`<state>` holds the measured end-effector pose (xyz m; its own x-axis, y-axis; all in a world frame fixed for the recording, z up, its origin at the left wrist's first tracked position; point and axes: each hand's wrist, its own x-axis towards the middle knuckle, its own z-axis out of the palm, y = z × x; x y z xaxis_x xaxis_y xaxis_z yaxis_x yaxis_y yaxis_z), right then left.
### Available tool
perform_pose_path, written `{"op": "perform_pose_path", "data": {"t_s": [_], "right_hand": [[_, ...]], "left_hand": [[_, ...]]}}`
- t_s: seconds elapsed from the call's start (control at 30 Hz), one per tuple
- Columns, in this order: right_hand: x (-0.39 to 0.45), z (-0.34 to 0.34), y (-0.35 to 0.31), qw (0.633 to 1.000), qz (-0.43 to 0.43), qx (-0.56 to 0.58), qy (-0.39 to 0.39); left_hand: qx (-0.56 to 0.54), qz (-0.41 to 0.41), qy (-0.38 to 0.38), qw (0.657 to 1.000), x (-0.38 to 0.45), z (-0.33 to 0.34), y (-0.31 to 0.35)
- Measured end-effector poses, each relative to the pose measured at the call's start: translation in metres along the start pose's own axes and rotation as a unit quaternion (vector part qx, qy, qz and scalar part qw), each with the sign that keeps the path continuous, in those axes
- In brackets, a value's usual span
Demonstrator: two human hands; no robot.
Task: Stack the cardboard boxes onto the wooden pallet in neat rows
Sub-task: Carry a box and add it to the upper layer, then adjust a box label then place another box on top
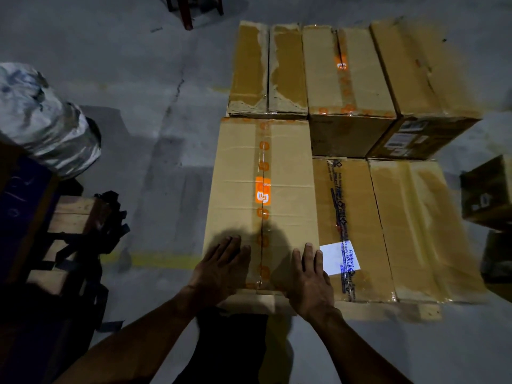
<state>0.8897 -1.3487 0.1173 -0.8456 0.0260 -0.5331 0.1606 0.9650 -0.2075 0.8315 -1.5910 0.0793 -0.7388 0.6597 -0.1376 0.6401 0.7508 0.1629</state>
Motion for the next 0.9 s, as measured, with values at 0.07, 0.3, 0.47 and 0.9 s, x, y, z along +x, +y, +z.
{"op": "perform_pose_path", "data": {"t_s": [0.07,0.3,0.47,0.9], "right_hand": [[0.001,-0.002,0.002,1.000,-0.005,0.010,-0.003],[-0.001,-0.008,0.001,0.993,0.033,0.109,0.013],[-0.032,-0.035,0.023,0.958,0.111,0.252,0.082],[-0.180,-0.038,0.203,0.801,0.330,0.437,0.243]], "left_hand": [[0.017,0.011,-0.020,1.000,0.000,-0.003,-0.008],[-0.142,-0.064,-0.039,0.987,0.036,-0.038,0.001],[-0.222,-0.124,-0.030,0.967,0.067,-0.069,0.043],[-0.289,-0.094,-0.090,0.949,0.144,-0.095,0.270]]}}
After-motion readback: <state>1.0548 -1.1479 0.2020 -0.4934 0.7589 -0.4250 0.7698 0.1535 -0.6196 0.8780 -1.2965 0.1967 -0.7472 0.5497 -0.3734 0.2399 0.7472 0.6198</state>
